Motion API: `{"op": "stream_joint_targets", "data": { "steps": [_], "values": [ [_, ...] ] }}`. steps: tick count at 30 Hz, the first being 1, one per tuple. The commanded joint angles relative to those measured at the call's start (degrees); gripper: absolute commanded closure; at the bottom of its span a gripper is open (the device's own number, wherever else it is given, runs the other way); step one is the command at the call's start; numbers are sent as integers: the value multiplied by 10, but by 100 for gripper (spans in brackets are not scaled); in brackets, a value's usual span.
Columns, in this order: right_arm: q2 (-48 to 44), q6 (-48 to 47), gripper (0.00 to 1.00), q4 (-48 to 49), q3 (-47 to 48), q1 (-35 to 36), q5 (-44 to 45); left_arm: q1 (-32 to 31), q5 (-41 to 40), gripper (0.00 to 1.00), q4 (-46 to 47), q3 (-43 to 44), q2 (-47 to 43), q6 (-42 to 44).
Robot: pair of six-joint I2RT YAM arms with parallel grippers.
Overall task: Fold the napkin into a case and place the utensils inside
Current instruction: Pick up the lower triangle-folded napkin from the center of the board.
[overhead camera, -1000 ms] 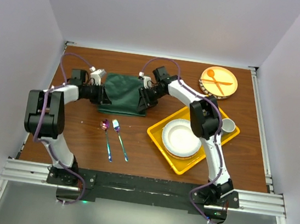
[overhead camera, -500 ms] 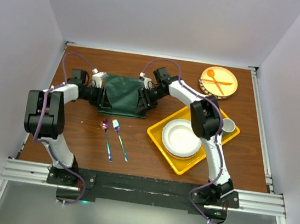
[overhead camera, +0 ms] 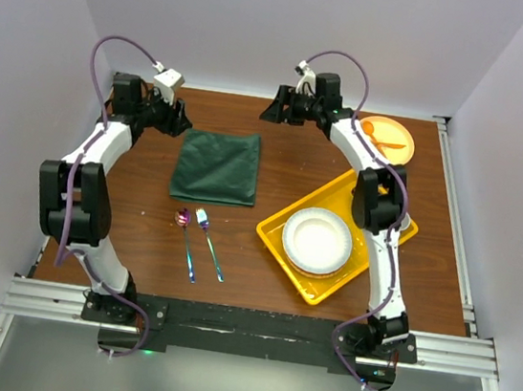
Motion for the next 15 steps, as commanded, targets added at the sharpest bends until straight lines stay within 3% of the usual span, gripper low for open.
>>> {"op": "stream_joint_targets", "data": {
  "steps": [1,10,15],
  "values": [
    [42,37,24,66,28,14,93,4,-32,43,33,27,26,8],
    [98,68,29,83,47,14,108,6,-47,44,15,52,71,-22],
    [120,99,40,99,44,14,82,6,-50,44,4,52,74,-19]
  ]
}}
